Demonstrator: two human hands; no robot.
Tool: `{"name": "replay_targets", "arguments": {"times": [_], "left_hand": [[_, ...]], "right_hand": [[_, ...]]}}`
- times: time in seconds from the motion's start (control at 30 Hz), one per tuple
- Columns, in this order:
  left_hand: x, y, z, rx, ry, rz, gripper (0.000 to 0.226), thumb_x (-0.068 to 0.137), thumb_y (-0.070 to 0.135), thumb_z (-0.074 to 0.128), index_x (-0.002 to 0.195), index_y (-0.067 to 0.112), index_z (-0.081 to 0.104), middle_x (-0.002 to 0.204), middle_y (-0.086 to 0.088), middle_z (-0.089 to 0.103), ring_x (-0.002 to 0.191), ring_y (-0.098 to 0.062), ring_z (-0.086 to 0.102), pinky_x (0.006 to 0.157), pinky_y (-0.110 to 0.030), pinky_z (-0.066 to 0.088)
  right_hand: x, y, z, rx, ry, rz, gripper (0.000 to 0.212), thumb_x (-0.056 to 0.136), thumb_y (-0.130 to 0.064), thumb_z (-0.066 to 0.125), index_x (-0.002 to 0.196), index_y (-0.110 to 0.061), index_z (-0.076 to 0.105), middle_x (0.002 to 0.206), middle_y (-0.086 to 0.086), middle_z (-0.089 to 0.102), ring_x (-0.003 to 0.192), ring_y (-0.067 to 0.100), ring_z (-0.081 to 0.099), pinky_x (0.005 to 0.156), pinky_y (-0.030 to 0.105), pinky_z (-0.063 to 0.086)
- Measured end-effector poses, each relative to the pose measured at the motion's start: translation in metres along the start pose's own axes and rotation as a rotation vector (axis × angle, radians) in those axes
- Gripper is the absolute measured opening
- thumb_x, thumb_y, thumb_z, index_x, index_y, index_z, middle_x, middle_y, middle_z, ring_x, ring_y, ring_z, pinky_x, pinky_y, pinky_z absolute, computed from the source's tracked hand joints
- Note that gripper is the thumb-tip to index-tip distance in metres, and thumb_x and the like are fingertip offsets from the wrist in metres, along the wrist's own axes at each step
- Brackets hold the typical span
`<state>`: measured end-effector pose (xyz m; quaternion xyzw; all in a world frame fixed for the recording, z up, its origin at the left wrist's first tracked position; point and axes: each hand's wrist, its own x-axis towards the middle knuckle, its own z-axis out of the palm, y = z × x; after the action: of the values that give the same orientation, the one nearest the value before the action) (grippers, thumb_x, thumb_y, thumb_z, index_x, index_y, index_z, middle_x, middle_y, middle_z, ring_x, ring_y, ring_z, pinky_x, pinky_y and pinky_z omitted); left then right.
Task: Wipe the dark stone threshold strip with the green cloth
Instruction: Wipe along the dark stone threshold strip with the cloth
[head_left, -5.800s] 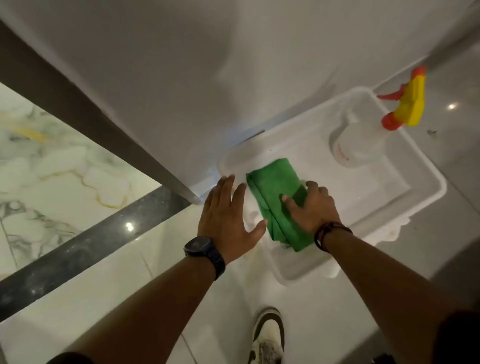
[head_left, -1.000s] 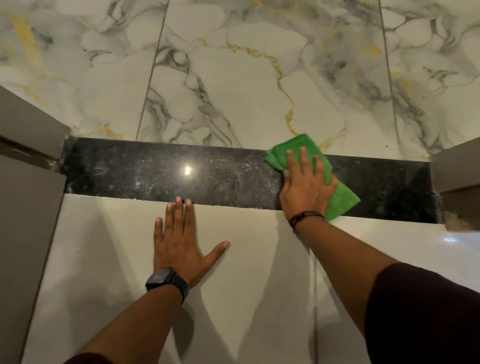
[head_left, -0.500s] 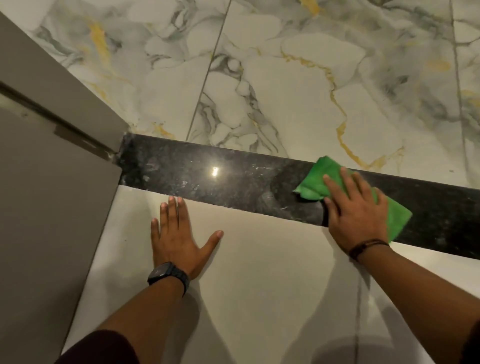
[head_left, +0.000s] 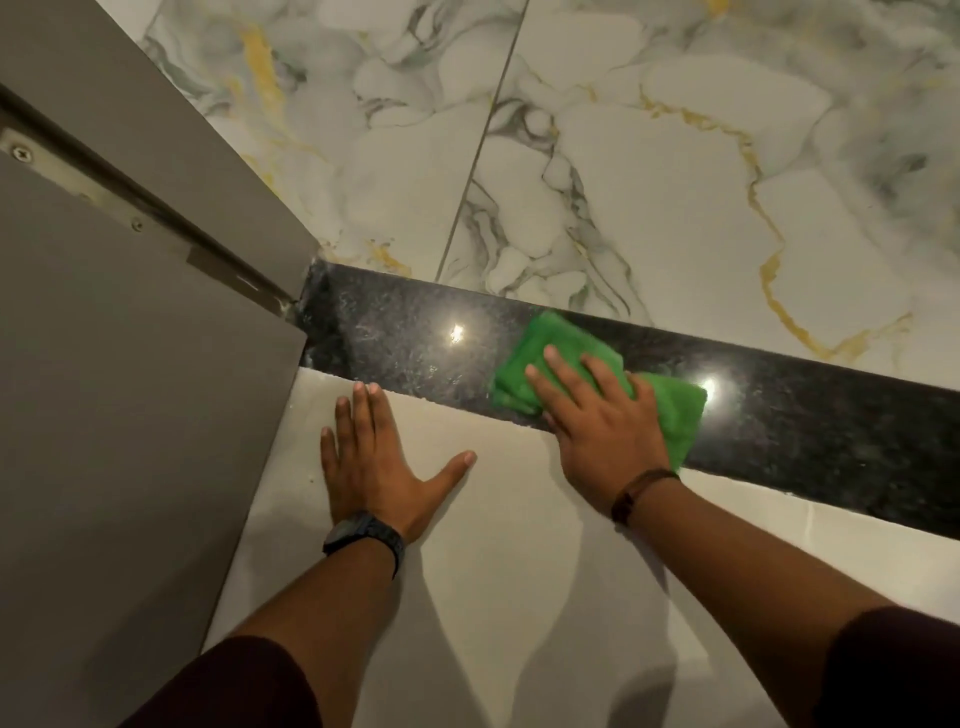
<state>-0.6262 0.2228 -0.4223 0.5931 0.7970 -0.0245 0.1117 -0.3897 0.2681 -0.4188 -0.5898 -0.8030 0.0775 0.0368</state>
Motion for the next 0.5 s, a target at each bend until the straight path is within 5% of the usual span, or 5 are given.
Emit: {"name": "replay_targets", "arguments": {"times": [0.13,0.33,0.5], "left_hand": [[0.008,-0.006,-0.002,0.025,0.004,0.012,0.131,0.058,0.100,0.018,0.153,0.014,-0.004,0.162,-0.007,0.000,0.147,-0.024,-0.003,0.119,-0.047,0.005],[0.015,-0.010,-0.002,-0.005,0.003,0.005,0.131,0.058,0.101,0.022,0.153,0.014,-0.001,0.162,-0.007,0.003,0.148,-0.025,0.000,0.118,-0.047,0.005],[0.014,-0.010,-0.005,-0.037,-0.003,-0.007,0.133,0.055,0.101,0.023,0.153,0.013,0.001,0.162,-0.008,0.006,0.148,-0.025,0.001,0.118,-0.048,0.006]], "right_hand": [[-0.020,0.044,-0.005,-0.064,0.018,-0.201,0.050,0.090,-0.034,0.047,0.139,-0.034,0.042,0.147,-0.004,0.043,0.128,0.027,0.045,0.097,0.047,0.030],[0.025,0.011,-0.001,0.021,0.068,0.257,0.046,0.090,-0.035,0.043,0.136,-0.036,0.042,0.150,-0.005,0.039,0.133,0.025,0.035,0.098,0.052,0.027],[0.079,-0.067,0.004,0.122,0.023,0.278,0.052,0.090,-0.028,0.048,0.140,-0.037,0.035,0.153,-0.008,0.032,0.137,0.026,0.029,0.099,0.057,0.025]]}}
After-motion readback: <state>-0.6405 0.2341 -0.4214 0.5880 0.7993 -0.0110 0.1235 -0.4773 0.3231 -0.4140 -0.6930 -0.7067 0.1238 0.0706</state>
